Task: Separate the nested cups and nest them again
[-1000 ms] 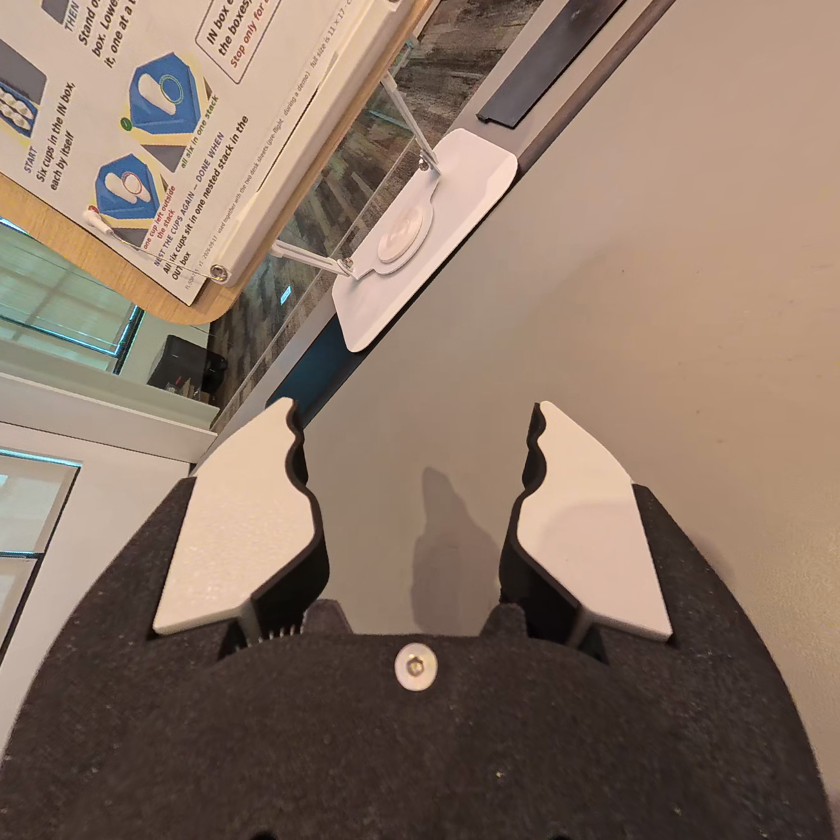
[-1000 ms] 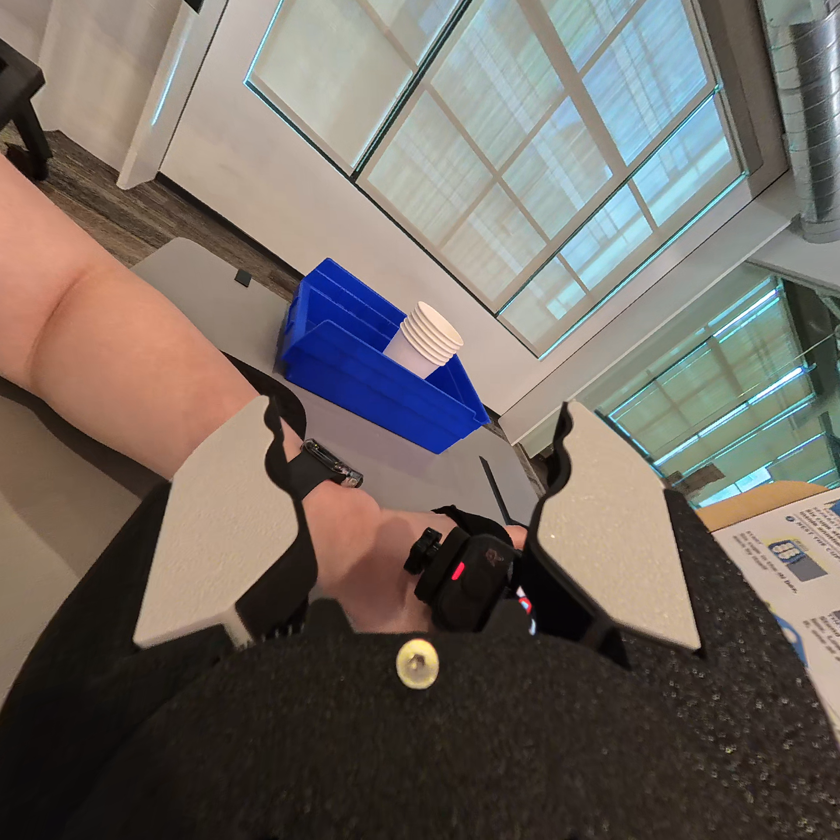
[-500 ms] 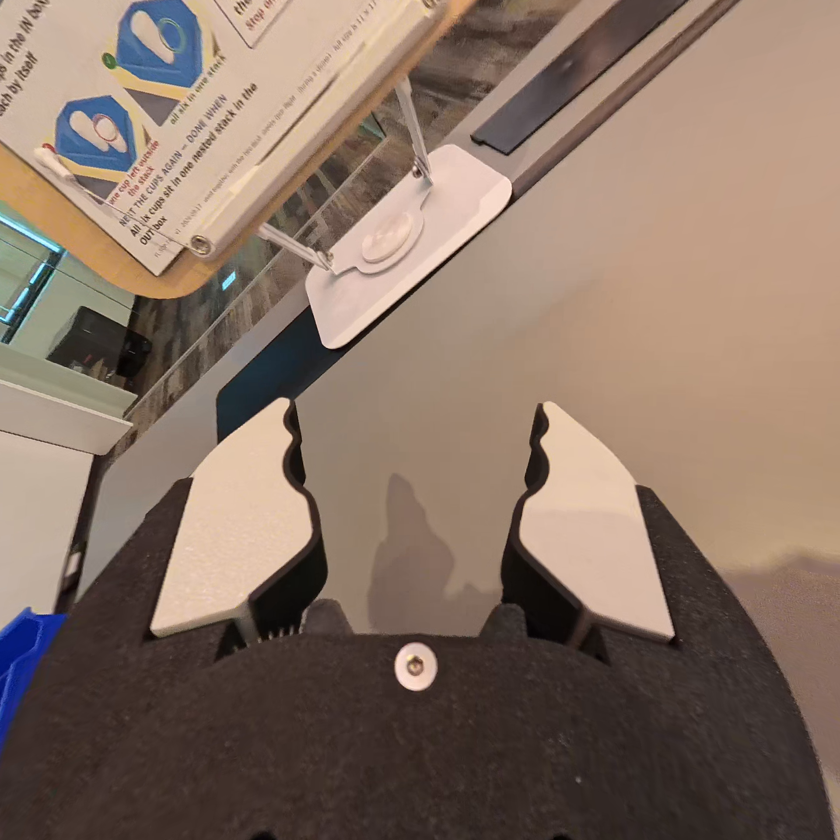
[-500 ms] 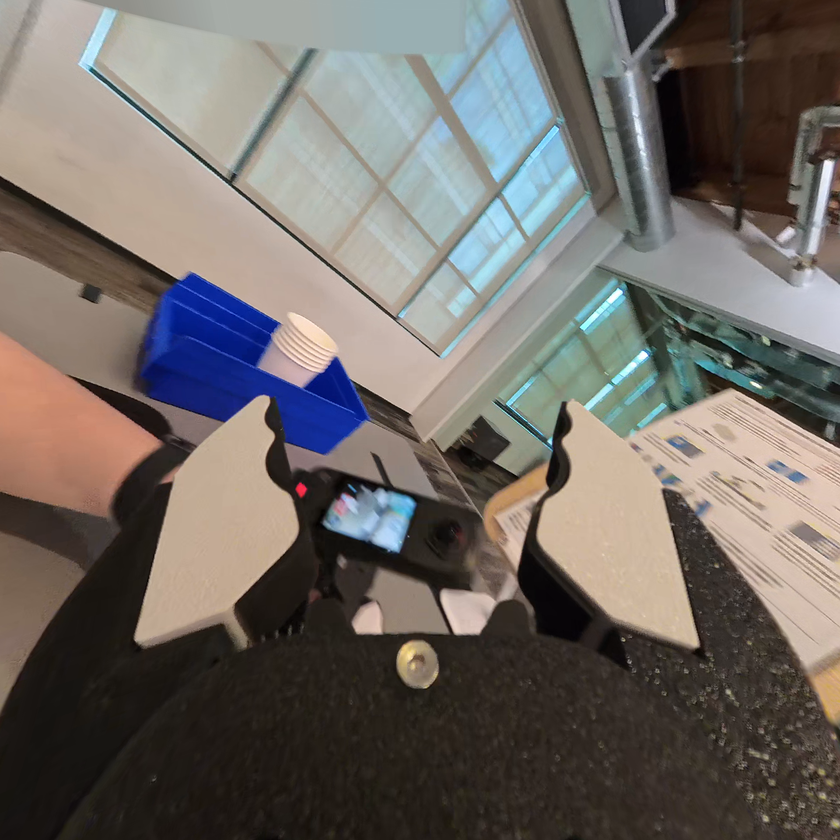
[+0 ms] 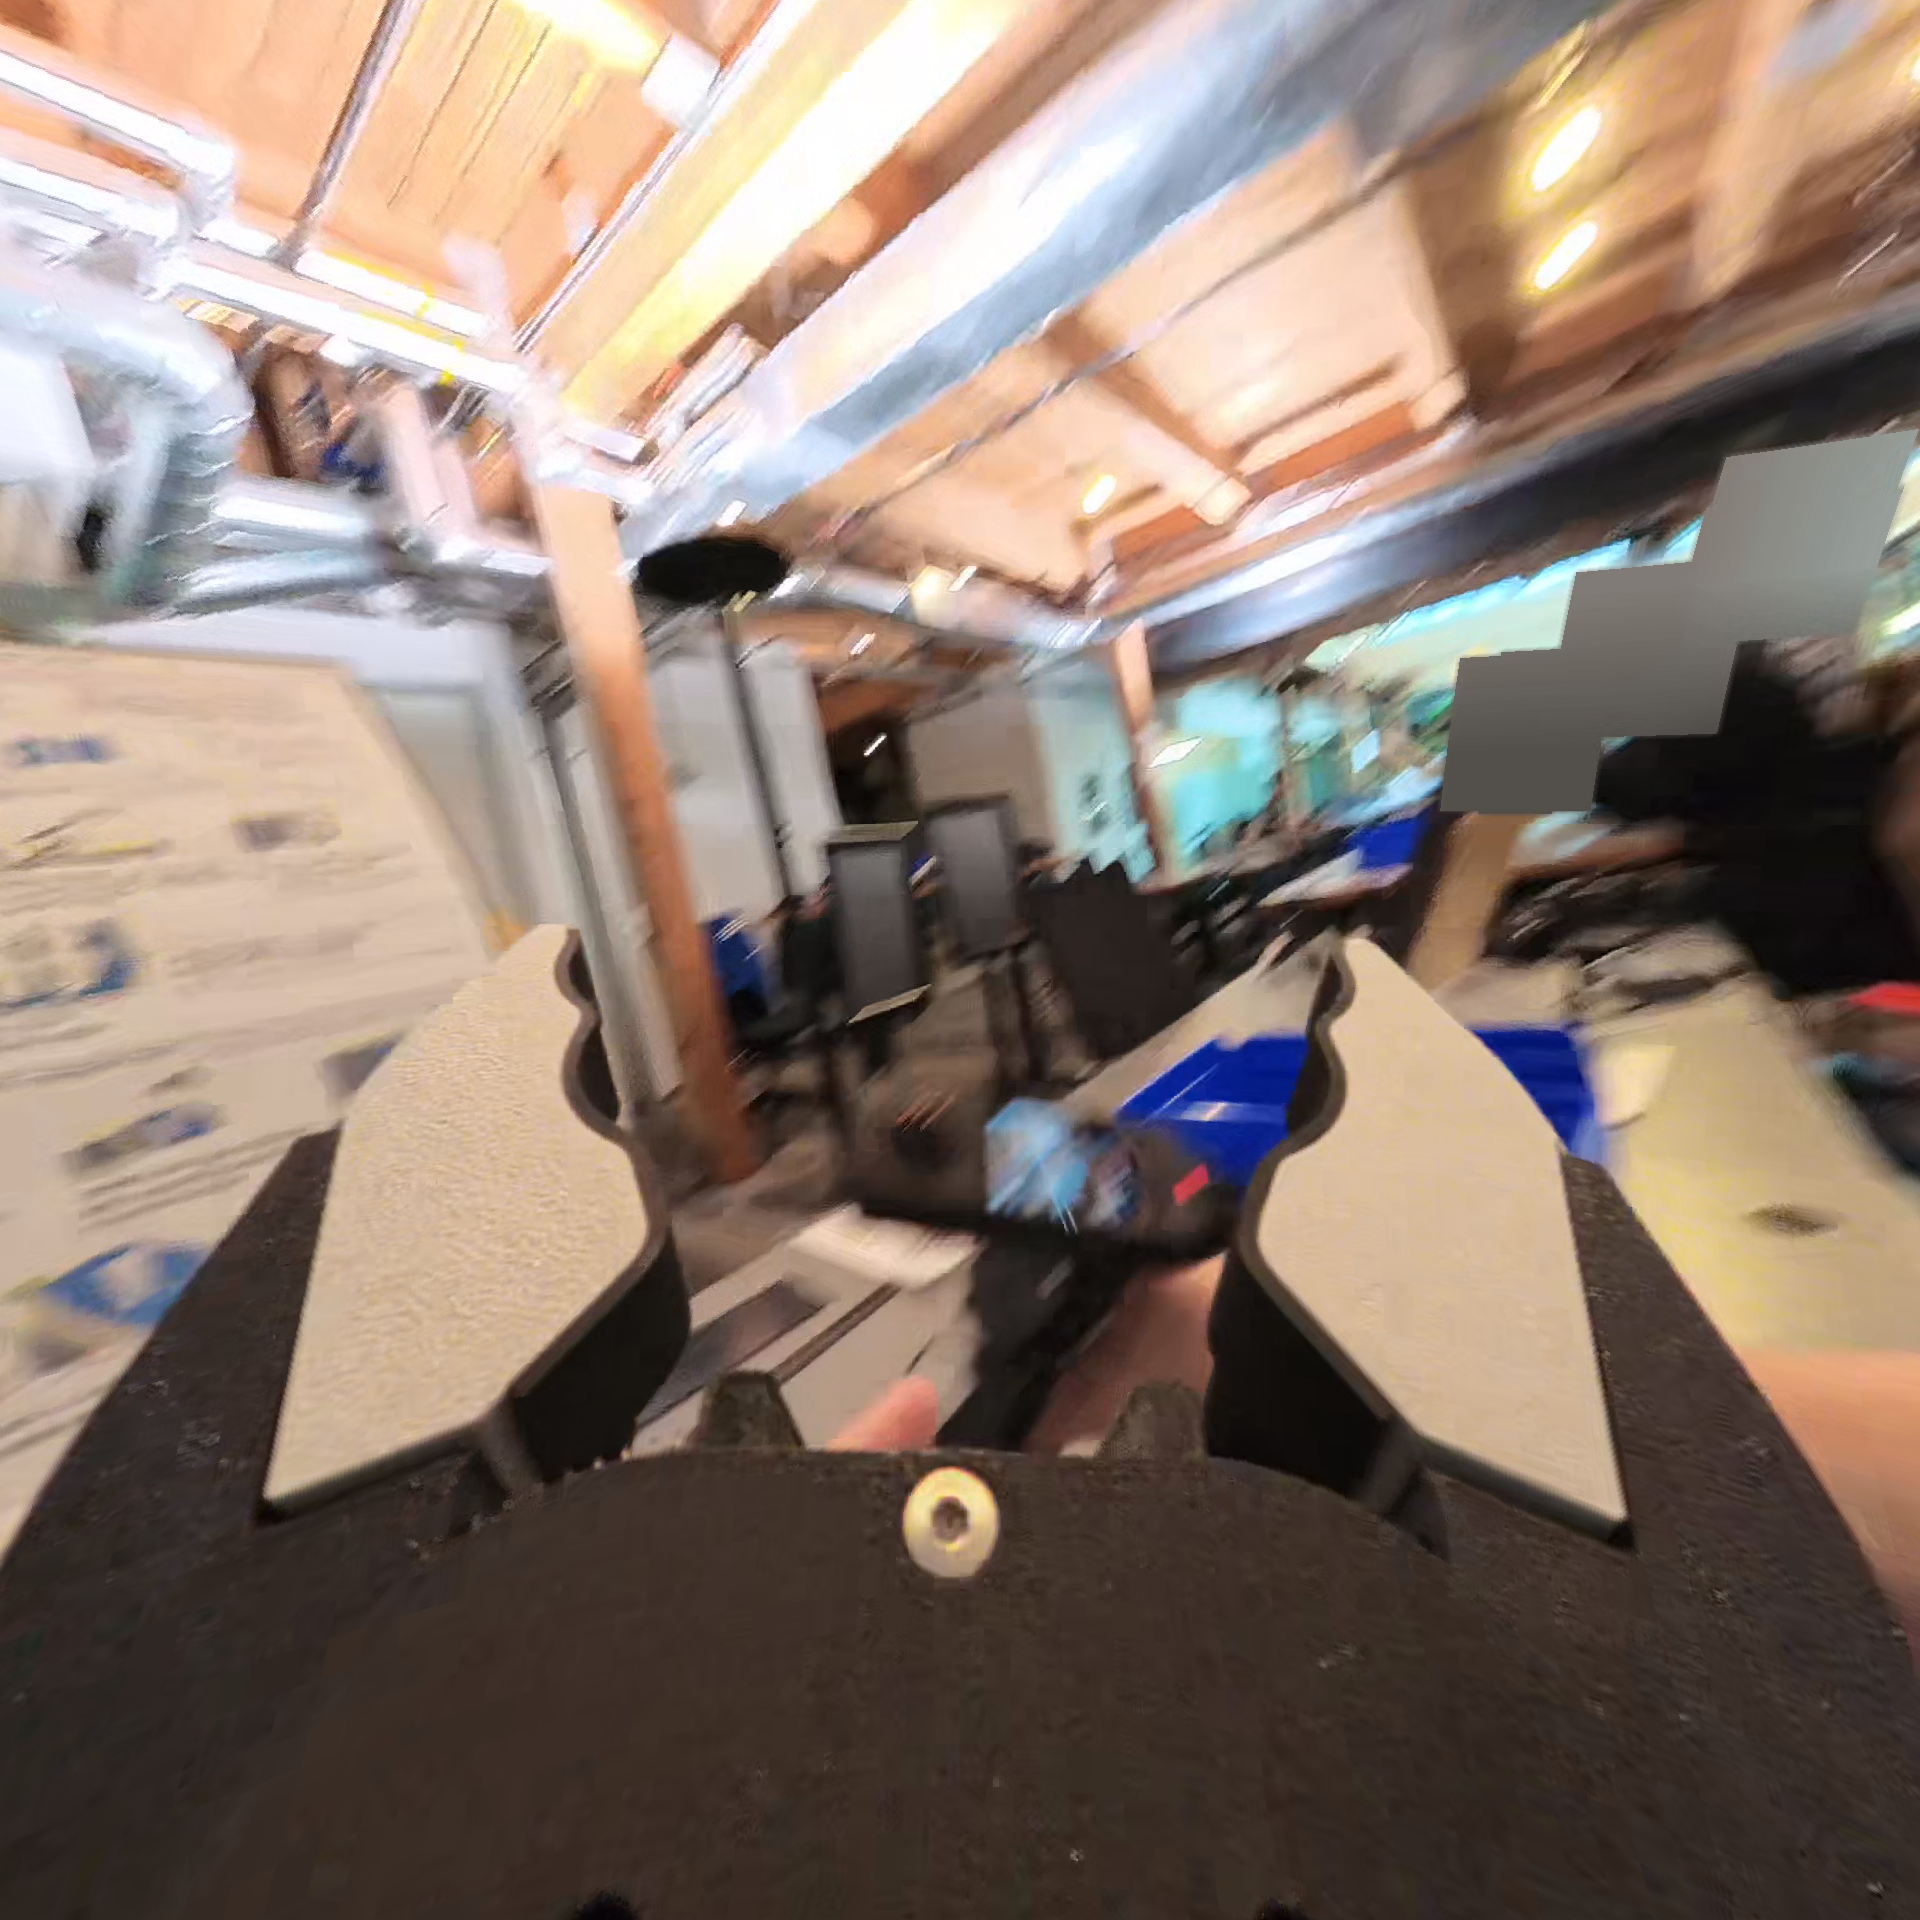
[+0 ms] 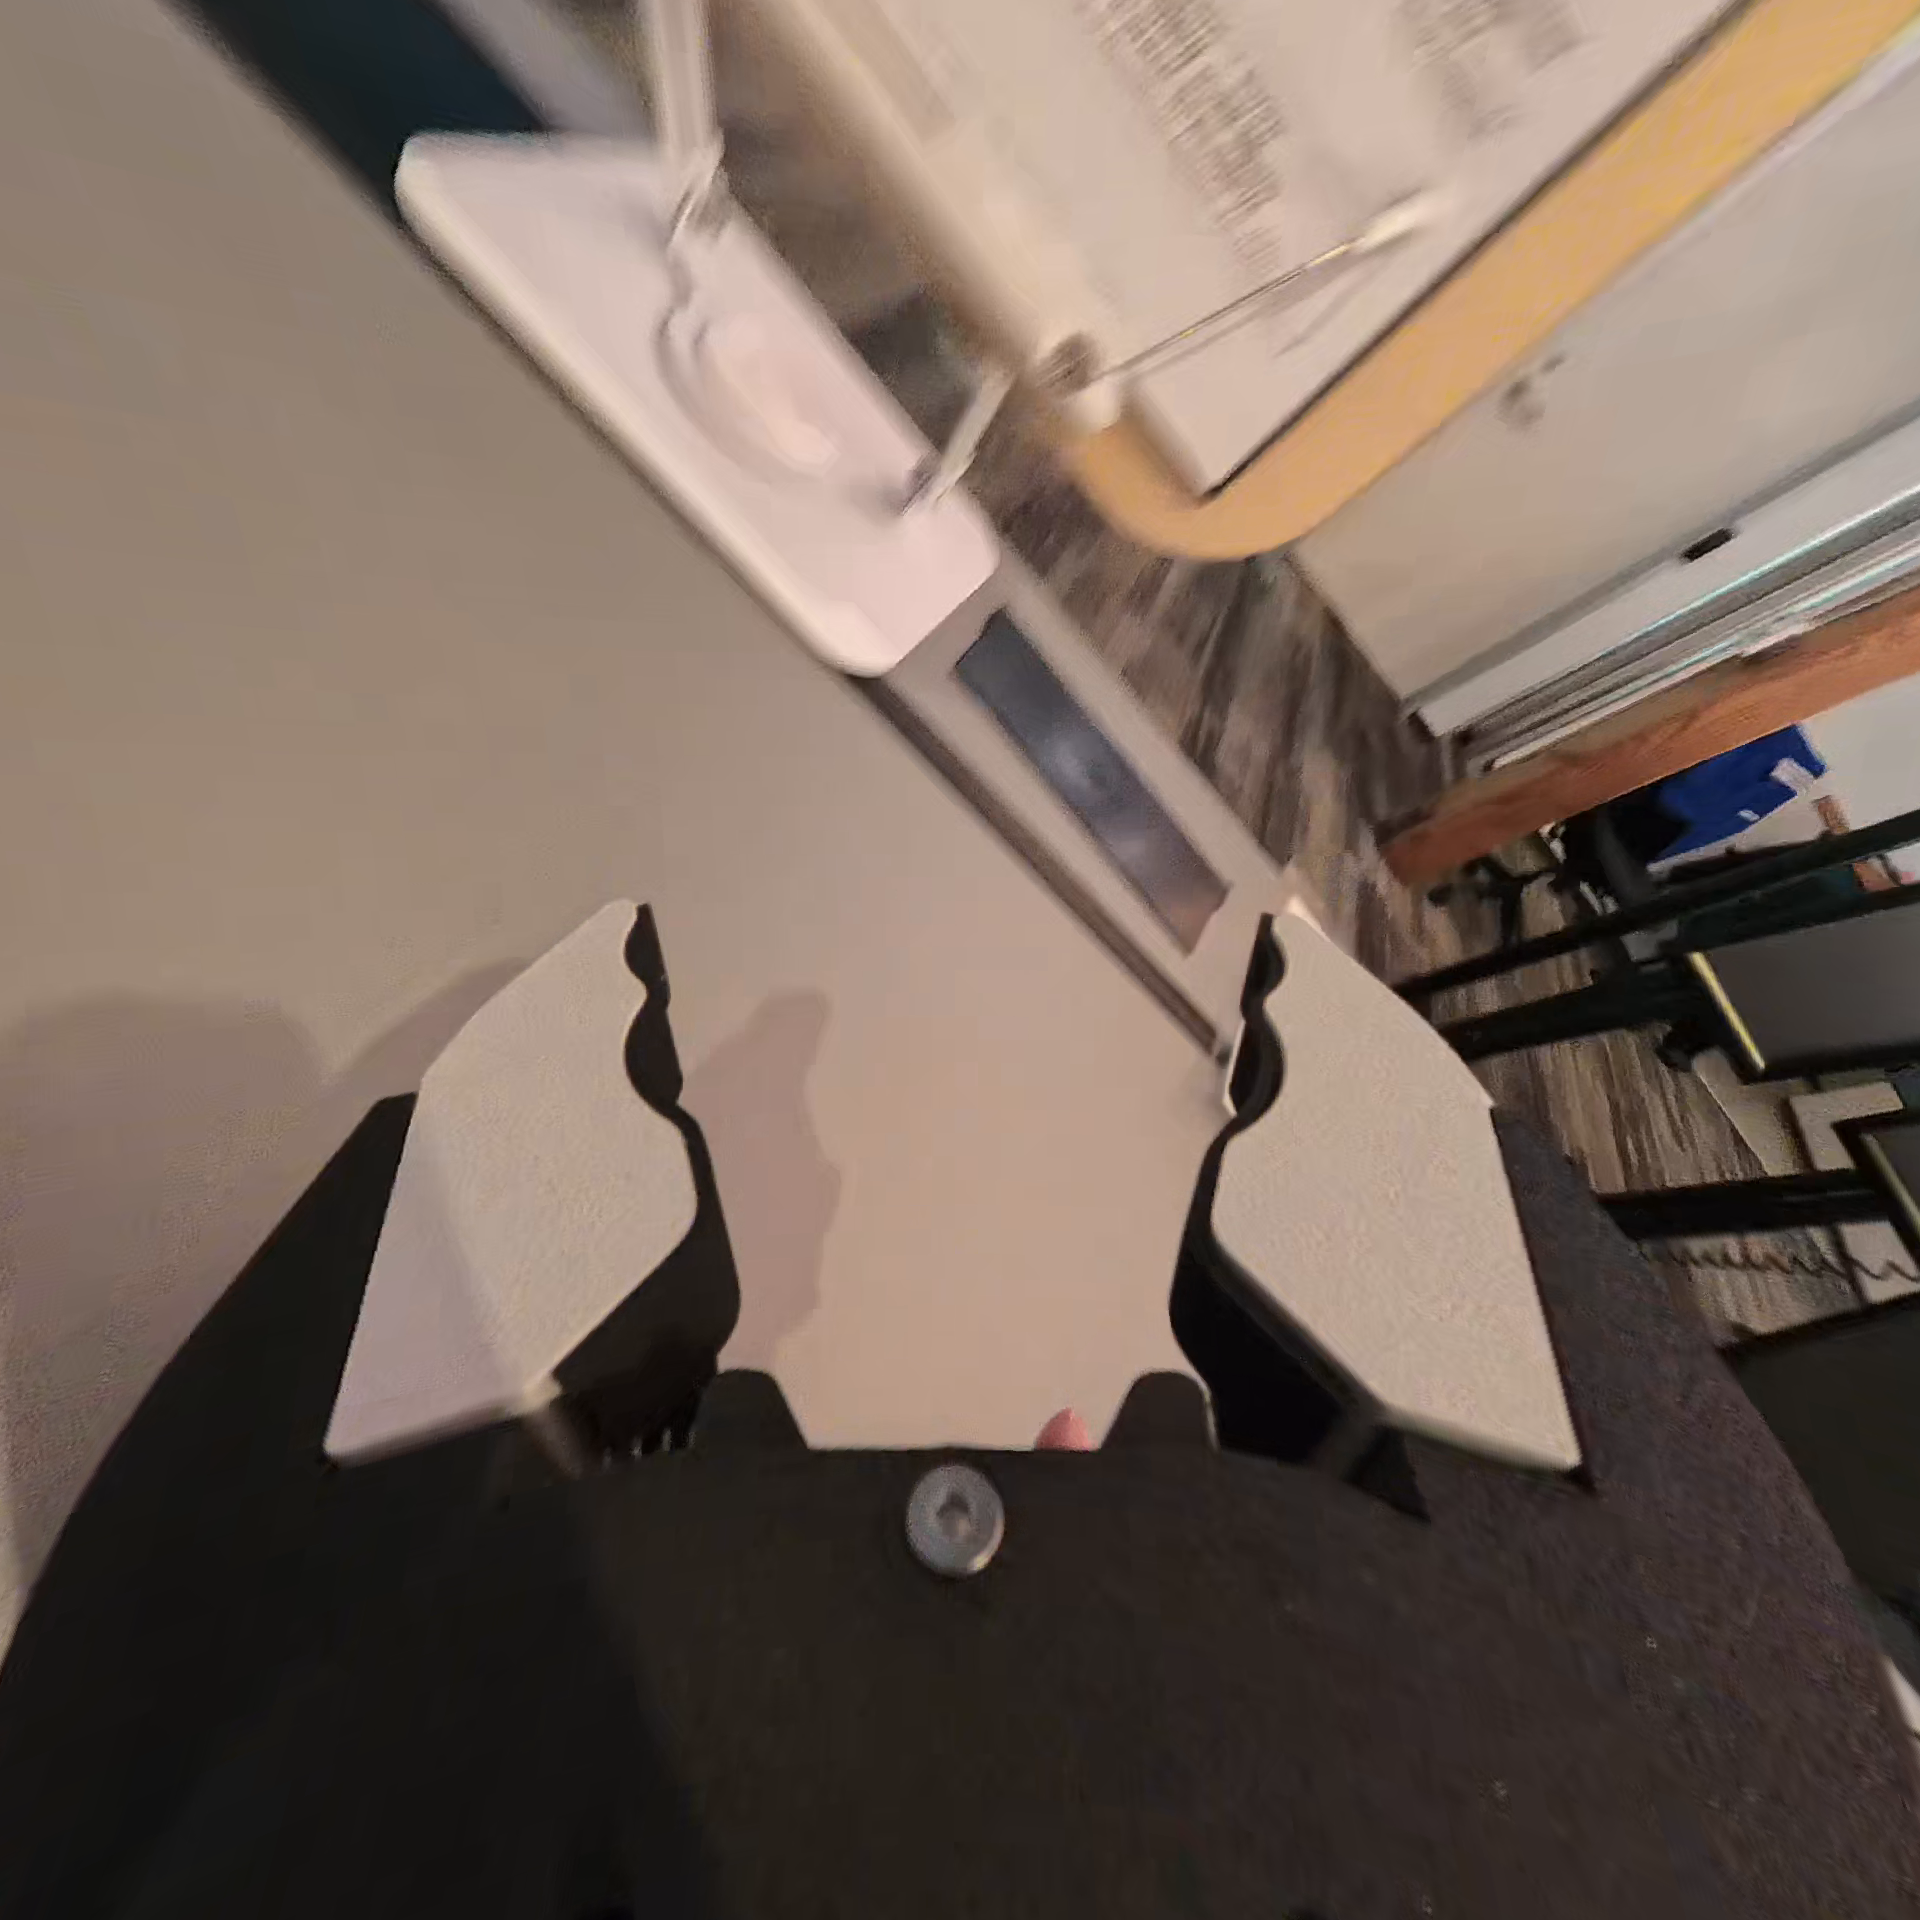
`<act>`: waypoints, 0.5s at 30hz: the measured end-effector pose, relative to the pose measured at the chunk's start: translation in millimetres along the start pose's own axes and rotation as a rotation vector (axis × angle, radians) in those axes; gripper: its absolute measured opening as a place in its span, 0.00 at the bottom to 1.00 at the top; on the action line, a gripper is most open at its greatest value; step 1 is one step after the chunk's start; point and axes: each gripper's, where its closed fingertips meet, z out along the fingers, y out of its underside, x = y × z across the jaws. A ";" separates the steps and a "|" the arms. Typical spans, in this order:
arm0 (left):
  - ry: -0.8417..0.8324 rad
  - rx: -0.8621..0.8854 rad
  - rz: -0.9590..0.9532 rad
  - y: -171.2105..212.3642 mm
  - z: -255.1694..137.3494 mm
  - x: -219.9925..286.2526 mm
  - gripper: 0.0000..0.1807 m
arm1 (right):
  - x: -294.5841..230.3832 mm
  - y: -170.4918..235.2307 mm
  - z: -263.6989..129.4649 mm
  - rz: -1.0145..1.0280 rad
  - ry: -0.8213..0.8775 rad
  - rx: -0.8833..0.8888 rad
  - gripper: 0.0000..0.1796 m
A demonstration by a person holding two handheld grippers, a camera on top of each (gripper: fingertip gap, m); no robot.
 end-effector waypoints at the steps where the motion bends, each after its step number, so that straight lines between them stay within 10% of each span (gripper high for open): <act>1: 0.056 0.070 -0.042 -15.8 -3.1 15.4 0.71 | -12.5 5.3 2.8 -0.040 -0.015 -0.066 0.58; 15: 0.269 0.393 0.244 -66.8 -41.6 110.9 0.73 | -84.3 -36.7 -29.7 -0.296 0.021 -0.094 0.57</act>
